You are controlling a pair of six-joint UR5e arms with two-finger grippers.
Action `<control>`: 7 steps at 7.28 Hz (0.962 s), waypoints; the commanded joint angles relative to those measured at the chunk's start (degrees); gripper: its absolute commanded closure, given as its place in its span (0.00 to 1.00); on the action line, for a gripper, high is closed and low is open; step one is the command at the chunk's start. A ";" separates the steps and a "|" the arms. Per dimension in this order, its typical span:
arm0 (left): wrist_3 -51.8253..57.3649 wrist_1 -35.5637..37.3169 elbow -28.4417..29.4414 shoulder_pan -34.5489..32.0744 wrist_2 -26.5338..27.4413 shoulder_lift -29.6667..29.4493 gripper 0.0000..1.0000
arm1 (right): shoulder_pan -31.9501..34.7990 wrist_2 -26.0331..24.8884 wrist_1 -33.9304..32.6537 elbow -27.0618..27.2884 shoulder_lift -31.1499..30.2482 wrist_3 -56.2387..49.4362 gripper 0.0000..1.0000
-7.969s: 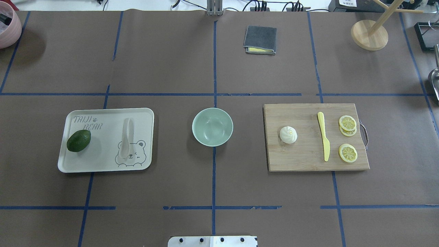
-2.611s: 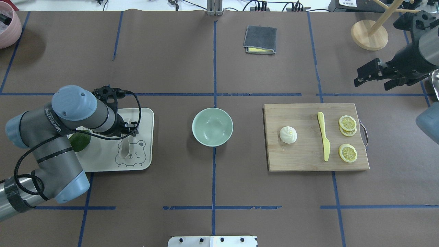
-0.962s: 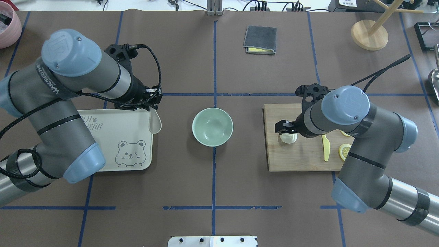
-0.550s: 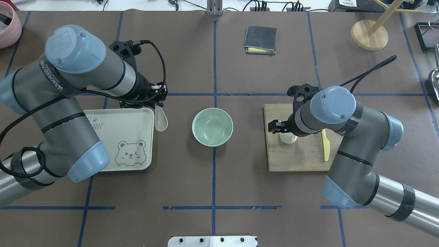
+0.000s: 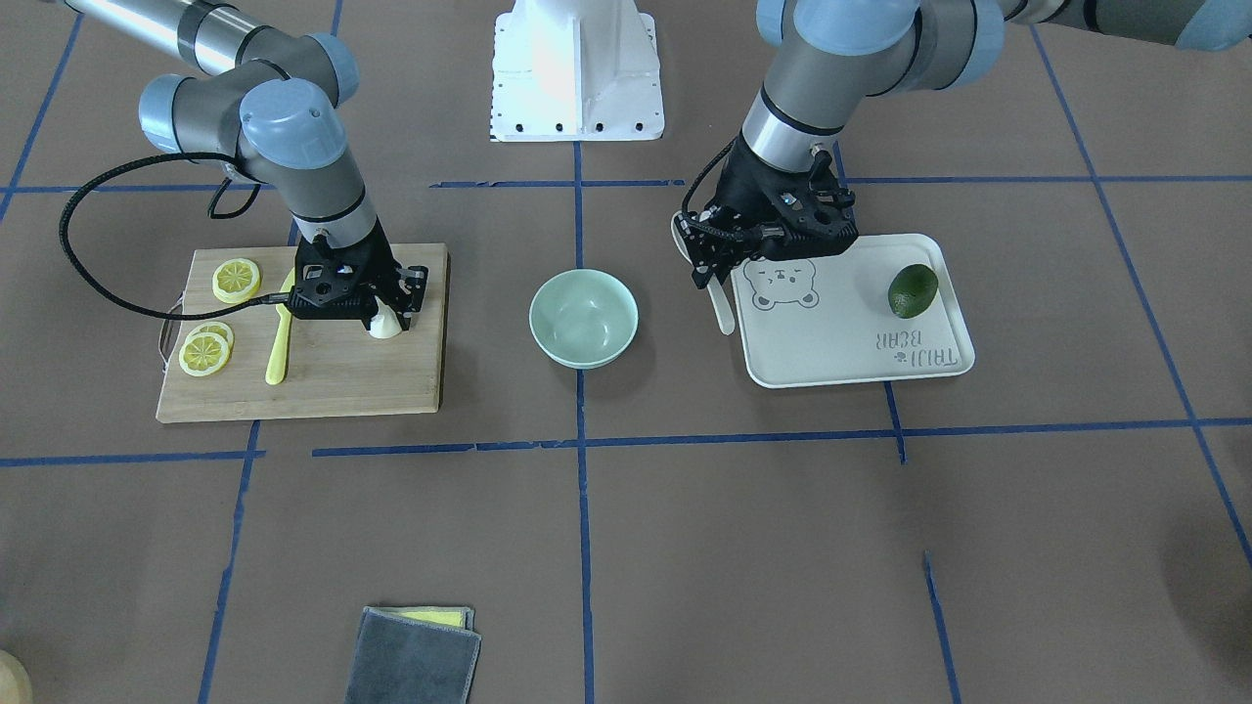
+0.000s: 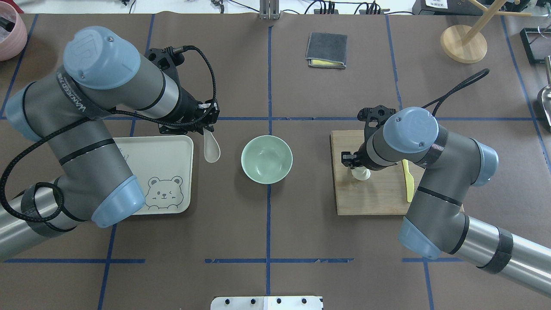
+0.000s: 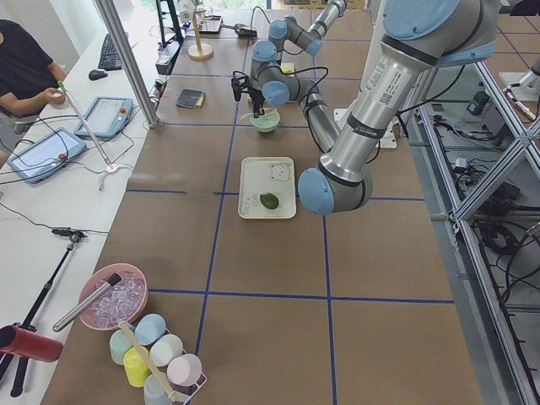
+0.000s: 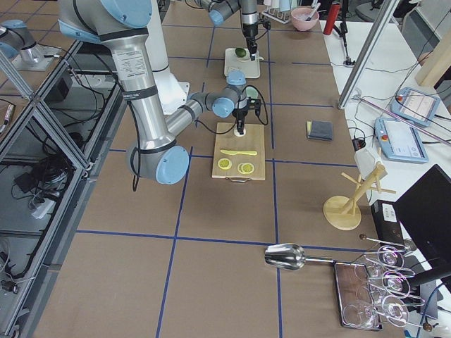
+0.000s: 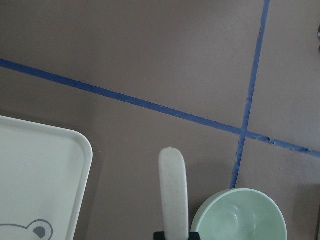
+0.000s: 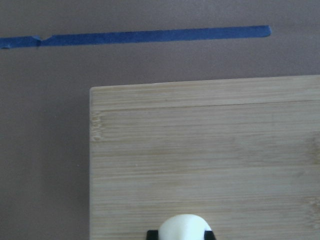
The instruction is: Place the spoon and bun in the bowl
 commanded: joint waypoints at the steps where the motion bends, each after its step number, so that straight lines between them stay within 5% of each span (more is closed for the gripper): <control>1: -7.32 -4.27 3.37 1.13 0.06 -1.74 1.00 | 0.25 0.26 -0.14 0.49 0.00 -0.09 1.00; 5: -12.73 -11.83 11.36 4.30 0.58 -5.25 1.00 | 3.58 2.44 -0.32 3.91 -0.18 -0.18 1.00; 7: -13.69 -18.15 14.63 7.36 5.56 -5.35 1.00 | 5.26 3.77 -0.32 5.23 -0.27 -0.18 1.00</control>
